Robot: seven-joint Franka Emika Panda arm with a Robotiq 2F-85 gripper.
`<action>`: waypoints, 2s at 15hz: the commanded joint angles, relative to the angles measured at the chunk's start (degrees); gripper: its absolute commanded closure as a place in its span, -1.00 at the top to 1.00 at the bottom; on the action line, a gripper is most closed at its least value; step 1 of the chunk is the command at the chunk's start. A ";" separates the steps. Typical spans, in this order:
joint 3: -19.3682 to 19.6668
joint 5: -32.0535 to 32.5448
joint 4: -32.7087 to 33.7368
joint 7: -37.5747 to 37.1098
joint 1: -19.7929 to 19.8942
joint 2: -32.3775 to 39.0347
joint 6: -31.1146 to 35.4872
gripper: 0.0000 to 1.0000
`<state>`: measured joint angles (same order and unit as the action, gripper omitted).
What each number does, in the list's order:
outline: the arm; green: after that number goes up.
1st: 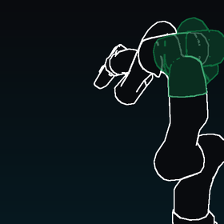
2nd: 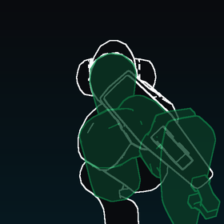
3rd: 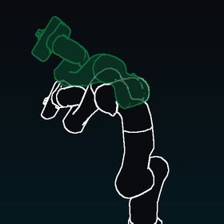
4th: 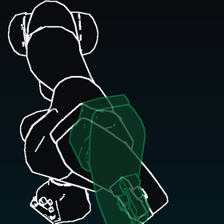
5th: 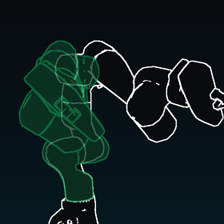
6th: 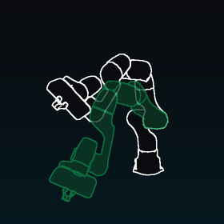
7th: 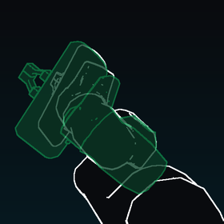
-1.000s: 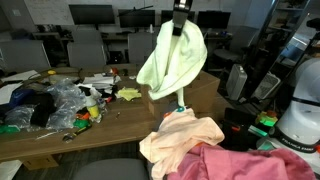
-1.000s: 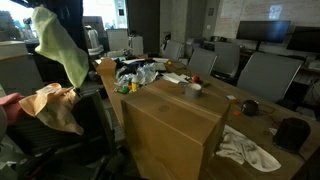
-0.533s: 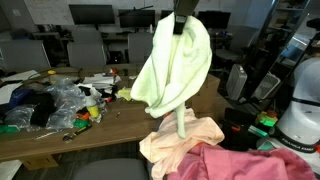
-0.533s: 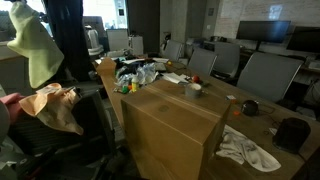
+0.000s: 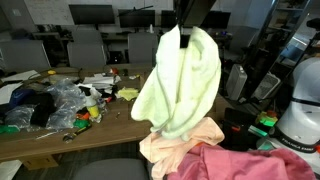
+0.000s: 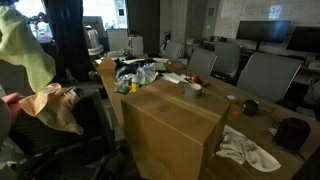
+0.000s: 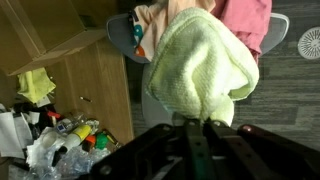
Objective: Move the two shirts and the yellow towel from the top of the box to the backrest of the chair
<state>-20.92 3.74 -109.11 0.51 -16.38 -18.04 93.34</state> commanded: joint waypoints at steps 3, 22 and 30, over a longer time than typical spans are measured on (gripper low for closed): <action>0.49 -1.92 1.98 2.36 -1.14 2.58 -2.57 -0.98; 1.48 -2.23 0.58 2.94 -1.73 4.77 -5.55 -0.98; 2.40 -2.90 -7.61 3.31 -1.84 3.04 -7.07 -0.98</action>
<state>-19.25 2.61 -113.86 2.73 -18.05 -12.75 87.53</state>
